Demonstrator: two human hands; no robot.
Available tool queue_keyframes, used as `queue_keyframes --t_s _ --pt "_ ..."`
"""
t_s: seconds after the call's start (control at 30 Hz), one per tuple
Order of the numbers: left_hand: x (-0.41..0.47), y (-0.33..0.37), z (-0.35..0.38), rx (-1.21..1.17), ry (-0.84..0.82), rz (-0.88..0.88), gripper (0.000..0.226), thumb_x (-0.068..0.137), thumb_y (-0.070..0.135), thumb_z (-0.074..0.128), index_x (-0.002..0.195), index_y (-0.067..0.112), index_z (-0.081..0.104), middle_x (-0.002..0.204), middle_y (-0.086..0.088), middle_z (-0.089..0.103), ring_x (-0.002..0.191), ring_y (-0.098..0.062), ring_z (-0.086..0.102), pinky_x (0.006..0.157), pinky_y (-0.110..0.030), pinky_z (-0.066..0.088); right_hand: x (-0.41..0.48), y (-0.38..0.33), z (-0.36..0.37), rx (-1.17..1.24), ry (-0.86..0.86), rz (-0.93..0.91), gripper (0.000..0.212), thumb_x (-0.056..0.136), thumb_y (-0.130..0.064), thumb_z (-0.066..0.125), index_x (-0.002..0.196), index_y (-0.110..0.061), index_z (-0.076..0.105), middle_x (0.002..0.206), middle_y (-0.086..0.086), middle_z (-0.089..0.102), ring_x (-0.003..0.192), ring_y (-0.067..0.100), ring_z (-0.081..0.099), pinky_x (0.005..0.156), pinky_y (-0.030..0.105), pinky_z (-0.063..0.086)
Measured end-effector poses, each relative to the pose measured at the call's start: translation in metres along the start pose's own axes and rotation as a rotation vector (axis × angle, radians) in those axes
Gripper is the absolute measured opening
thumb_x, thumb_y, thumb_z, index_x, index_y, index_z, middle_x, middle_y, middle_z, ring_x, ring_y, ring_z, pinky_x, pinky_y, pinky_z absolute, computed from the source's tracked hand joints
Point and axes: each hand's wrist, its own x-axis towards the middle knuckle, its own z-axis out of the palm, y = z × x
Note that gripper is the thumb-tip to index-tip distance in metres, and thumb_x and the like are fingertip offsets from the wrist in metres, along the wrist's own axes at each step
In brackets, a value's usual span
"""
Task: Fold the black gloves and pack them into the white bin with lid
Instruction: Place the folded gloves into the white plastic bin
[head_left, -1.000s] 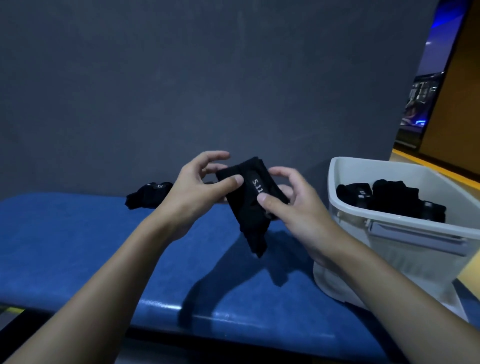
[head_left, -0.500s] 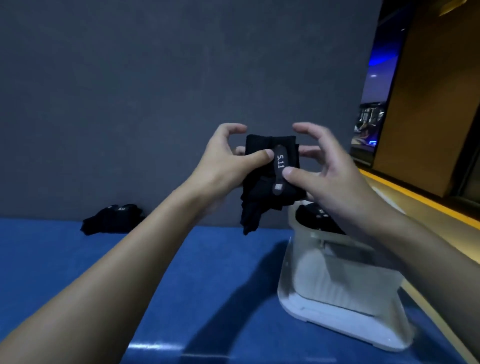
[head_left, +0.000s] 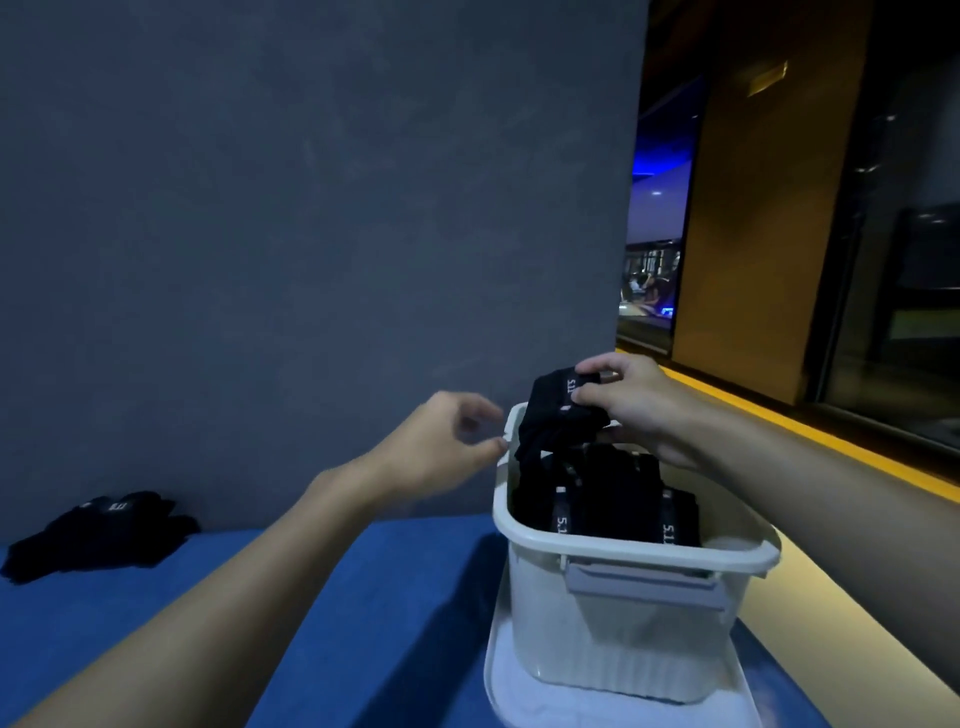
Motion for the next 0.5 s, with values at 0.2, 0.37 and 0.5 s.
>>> queue_keyframes --t_s 0.2,0.37,0.5 --pt "0.001 -0.017 0.01 0.024 -0.078 0.024 0.018 0.094 0.029 0.062 0.108 0.027 0.073 0.11 0.024 0.07 0.109 0.014 0.058 0.103 -0.023 0.046 0.029 0.021 -0.002 -0.168 -0.037 0.042 0.036 0.086 -0.004 0.069 0.121 -0.006 0.06 0.098 0.01 0.061 0.056 0.011 0.049 0.046 0.02 0.038" --pt "0.006 -0.024 0.013 -0.016 -0.063 0.042 0.016 0.093 0.031 0.065 0.106 0.028 0.074 0.109 0.022 0.071 0.111 0.008 0.059 0.104 -0.03 0.047 0.037 0.044 -0.001 -0.387 -0.104 0.046 0.038 0.088 -0.018 0.071 0.123 -0.009 0.062 0.108 0.01 0.065 0.078 0.013 0.059 0.065 0.021 0.047" --pt "0.007 -0.027 0.014 -0.028 -0.063 0.049 0.016 0.092 0.032 0.066 0.105 0.03 0.074 0.109 0.02 0.072 0.111 0.006 0.061 0.104 -0.034 0.047 0.033 0.047 -0.004 -0.446 -0.16 0.032 0.05 0.088 -0.043 0.068 0.131 -0.021 0.057 0.119 0.002 0.057 0.102 0.014 0.057 0.08 0.022 0.046"
